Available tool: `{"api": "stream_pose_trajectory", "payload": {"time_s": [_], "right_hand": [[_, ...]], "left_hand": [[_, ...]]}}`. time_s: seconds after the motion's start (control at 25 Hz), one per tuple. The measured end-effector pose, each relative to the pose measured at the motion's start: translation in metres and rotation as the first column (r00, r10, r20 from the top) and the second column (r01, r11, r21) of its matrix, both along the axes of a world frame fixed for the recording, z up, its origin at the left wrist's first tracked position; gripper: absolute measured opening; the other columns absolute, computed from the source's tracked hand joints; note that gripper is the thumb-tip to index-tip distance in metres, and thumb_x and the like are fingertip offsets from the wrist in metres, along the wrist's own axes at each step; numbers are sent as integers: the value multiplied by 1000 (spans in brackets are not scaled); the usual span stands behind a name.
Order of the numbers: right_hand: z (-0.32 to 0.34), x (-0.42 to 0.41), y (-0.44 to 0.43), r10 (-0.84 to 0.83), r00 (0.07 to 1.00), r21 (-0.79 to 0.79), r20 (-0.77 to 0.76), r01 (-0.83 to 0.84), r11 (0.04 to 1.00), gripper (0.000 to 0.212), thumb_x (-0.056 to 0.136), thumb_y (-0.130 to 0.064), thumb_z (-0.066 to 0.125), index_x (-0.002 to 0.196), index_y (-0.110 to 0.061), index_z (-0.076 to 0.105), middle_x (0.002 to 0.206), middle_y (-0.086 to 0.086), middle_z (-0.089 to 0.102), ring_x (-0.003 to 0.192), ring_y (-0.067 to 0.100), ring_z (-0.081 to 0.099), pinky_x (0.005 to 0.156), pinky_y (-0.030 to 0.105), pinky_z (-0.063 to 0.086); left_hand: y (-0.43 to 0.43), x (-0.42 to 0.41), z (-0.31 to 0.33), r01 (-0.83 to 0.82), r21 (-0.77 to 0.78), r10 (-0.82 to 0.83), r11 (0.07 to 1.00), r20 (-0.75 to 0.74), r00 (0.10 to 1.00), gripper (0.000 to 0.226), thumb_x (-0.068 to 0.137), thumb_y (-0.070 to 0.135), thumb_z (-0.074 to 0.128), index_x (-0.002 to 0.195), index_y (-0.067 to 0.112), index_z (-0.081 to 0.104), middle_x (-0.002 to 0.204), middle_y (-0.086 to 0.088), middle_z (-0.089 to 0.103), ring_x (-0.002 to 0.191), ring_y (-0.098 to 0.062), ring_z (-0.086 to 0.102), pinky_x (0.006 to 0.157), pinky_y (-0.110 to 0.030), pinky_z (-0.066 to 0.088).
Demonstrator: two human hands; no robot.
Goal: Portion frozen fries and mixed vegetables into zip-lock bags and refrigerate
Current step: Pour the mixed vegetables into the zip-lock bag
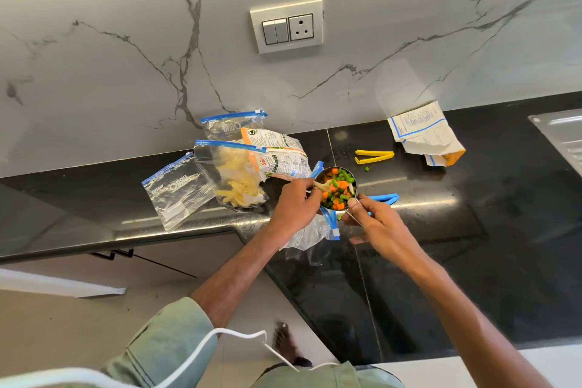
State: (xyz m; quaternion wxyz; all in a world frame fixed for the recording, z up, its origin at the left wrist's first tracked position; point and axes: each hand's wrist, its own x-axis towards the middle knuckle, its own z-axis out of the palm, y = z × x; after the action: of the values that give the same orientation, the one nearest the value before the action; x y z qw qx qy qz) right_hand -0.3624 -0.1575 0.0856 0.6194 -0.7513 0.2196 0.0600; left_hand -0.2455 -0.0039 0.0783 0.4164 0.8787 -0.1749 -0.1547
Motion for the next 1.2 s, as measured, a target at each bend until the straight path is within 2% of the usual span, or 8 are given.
{"api": "stream_pose_trajectory", "payload": {"time_s": [0.12,0.24,0.36,0.52,0.64,0.88,1.04,1.2], "right_hand": [[4,2,-6,-106,990,153,-98,120,981,65,103,-64,37,105,-9,71,105,8,76,100,22,74,82,42,65],[-6,12,-14,-270,952,351,-143,304,886,65,103,-66,38,106,-10,71,114,16,74,104,27,73,87,41,62],[-11,21,-13,-204,964,587,-169,264,765,69,100,-69,44,120,-9,71,119,18,75,109,30,73,86,43,61],[-14,27,-11,-181,971,661,-155,238,711,71,94,-67,58,132,-9,69,128,20,71,118,33,70,91,50,60],[-16,26,-14,-146,975,758,-169,223,613,72,95,-64,62,137,-6,66,134,22,67,120,35,68,101,59,55],[-19,22,-14,-179,964,827,-196,261,498,64,98,-55,63,138,-5,65,137,21,66,116,32,69,101,46,57],[-21,26,-13,-189,963,790,-194,267,552,71,89,-60,73,137,-8,67,138,21,66,134,36,60,117,53,44],[-22,35,-7,-231,954,698,-190,297,651,67,89,-63,70,132,-11,69,129,22,70,131,37,62,116,56,44]], "left_hand": [[-3,3,1,2,8,-2,1000,32,999,21,103,18,54,97,8,71,89,-5,71,79,-11,71,70,-28,64],[-5,5,0,5,11,-6,1000,45,999,24,102,20,56,102,6,75,90,-5,74,81,-13,73,73,-35,64],[-9,3,6,51,51,-53,997,51,997,23,103,19,55,109,8,75,92,0,72,78,-7,69,71,-20,61],[-10,7,12,47,75,-51,996,59,997,23,101,17,60,116,10,76,94,1,73,80,-8,68,73,-21,60],[-10,9,16,56,74,-58,996,29,998,22,99,15,65,119,13,76,102,0,76,79,-8,71,63,-14,58],[-14,10,18,86,95,-84,992,-18,996,22,96,14,70,116,15,78,102,-4,78,79,-13,75,73,-31,65],[-17,10,25,91,87,-85,992,-67,994,26,95,13,71,121,11,75,105,-7,76,71,-10,76,66,-20,62],[-21,6,27,82,110,-79,991,-30,996,26,94,17,72,120,13,76,108,-6,77,77,-12,76,73,-26,64]]}}
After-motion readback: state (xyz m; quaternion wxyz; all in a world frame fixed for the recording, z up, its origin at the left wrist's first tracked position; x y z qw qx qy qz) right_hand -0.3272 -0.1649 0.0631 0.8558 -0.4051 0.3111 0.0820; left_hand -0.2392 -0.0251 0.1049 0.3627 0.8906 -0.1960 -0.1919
